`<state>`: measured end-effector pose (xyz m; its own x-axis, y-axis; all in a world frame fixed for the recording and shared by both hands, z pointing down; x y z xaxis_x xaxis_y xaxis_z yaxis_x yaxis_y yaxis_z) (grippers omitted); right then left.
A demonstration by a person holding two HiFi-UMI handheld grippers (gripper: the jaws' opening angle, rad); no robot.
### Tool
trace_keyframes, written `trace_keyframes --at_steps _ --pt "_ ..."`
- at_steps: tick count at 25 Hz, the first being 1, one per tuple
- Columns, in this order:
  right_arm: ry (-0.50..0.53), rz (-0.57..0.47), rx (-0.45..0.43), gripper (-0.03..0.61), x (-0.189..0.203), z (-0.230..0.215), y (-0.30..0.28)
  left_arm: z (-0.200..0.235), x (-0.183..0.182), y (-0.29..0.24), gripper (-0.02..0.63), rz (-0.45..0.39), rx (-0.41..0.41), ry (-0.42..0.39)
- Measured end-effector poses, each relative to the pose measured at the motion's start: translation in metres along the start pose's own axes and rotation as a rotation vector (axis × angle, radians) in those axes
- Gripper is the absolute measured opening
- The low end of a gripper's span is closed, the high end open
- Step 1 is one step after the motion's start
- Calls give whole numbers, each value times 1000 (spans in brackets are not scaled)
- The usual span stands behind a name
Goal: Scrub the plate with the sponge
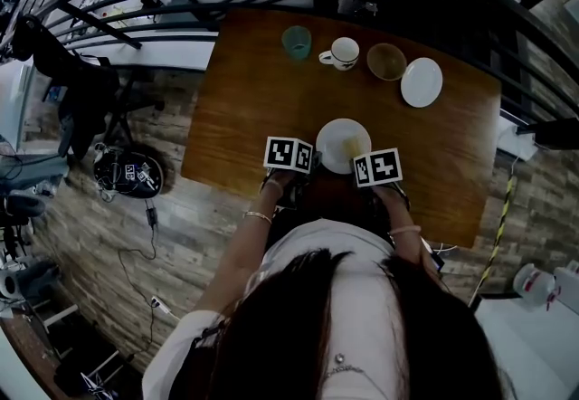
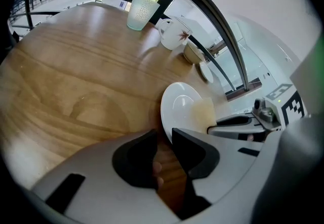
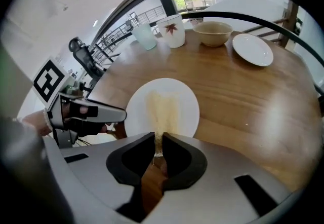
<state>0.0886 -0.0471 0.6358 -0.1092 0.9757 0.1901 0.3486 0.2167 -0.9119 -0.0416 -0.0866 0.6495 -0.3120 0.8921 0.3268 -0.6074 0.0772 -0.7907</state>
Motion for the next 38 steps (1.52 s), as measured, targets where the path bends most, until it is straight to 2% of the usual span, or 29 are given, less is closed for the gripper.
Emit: trace_keyframes --at_steps 6,10,13,20,32,38 --pt "106 82 -80 68 12 43 -14 2 -2 1 95 -4 2 16" --pt "112 106 -140 67 17 62 -19 2 -2 1 95 -9 -2 20" --pt "102 111 -146 69 19 61 -20 1 -1 1 95 -11 -2 19" --pt "34 95 -112 69 20 35 -10 1 0 2 95 -9 -2 17" --pt "-116 2 12 69 7 -37 20 0 -1 1 95 1 15 24" --pt "-129 3 7 69 3 -37 18 1 -1 0 95 2 18 34"
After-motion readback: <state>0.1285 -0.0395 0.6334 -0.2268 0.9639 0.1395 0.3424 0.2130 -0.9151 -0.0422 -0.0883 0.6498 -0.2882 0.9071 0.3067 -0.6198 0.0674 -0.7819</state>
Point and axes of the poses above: the fingertips, and each gripper's own axes: y backward along the fingers, z to its left, x out of its underside, the point moved 3 cm from there along y, backward along the fingers, and after that the axes turned 9 degrees about -y, right-handed, at the moved point
